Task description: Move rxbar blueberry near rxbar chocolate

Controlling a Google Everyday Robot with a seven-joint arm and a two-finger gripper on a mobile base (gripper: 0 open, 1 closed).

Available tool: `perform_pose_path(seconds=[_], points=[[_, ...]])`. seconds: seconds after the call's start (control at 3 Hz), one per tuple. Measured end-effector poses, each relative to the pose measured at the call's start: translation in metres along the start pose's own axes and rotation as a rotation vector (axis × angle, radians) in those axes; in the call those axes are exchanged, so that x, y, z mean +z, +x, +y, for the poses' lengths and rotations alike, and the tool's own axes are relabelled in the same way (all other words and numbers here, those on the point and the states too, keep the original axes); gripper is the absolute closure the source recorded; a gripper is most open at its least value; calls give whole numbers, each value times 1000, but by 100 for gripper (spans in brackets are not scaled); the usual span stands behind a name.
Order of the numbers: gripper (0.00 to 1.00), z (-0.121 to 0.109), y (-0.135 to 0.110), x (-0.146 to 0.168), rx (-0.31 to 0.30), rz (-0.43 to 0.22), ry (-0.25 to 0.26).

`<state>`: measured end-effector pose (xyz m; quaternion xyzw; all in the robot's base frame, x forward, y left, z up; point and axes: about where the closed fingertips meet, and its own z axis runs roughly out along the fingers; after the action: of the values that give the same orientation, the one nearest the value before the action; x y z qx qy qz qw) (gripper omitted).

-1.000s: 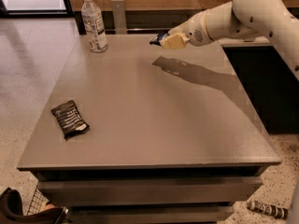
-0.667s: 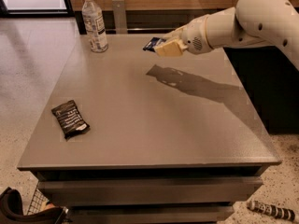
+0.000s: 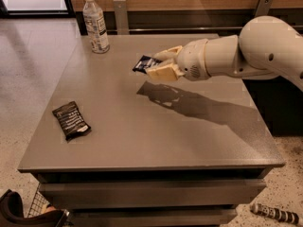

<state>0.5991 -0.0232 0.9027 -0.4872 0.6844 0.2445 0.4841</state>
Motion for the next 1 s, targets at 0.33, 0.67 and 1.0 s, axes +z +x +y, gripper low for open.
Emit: perform_pose_path(seconds=[0.33, 0.67, 1.0], points=[[100, 52, -2, 22, -18, -18, -119], [100, 75, -2, 38, -15, -19, -186], [100, 107, 6, 61, 22, 9, -226]])
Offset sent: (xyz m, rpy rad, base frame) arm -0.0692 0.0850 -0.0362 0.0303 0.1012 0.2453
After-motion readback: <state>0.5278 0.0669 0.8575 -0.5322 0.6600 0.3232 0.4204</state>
